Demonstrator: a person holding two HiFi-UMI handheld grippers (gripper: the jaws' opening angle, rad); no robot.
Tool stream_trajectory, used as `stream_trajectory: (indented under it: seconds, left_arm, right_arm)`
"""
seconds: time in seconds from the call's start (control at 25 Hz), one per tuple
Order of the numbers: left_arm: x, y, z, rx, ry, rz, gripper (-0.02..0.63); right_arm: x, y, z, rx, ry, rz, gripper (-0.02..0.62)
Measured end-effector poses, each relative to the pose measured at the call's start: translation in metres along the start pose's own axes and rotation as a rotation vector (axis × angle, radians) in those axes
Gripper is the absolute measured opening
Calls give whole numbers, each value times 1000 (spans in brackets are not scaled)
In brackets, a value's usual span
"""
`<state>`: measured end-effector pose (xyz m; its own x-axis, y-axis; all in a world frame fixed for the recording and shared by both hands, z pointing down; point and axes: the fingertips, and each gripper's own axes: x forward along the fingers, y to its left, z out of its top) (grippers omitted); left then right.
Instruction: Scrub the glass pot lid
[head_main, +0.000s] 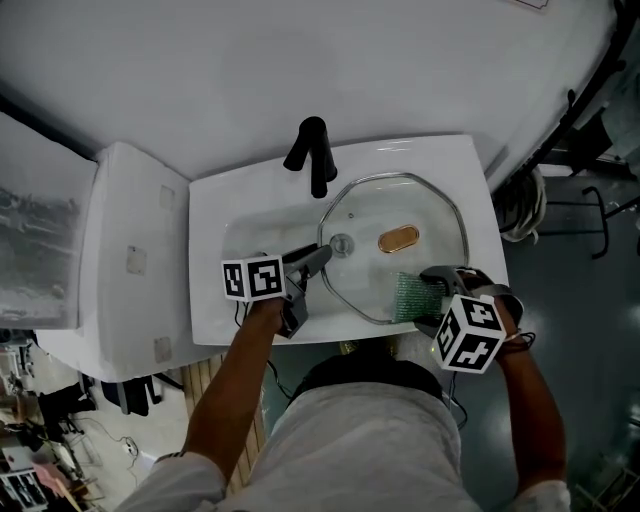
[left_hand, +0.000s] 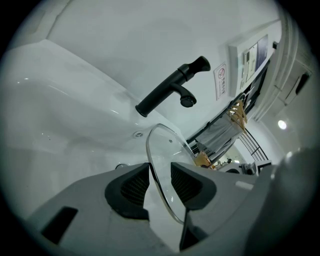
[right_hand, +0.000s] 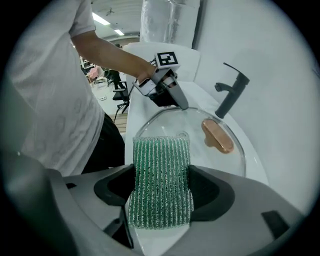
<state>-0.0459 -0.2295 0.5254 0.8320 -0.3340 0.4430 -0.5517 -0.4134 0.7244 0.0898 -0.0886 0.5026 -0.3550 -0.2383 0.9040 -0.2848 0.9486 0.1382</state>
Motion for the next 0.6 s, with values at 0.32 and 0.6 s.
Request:
stream_trajectory:
  seconds: [0.32,0.6]
  left_arm:
    - [0,0,0,-7,3,2,143]
    - [-1,-5,0,12,-2,-1,157]
  right_arm:
    - [-25,-22,-54,129,24,-46,332]
    - [-41,-36,-53,221,-44,-76,332]
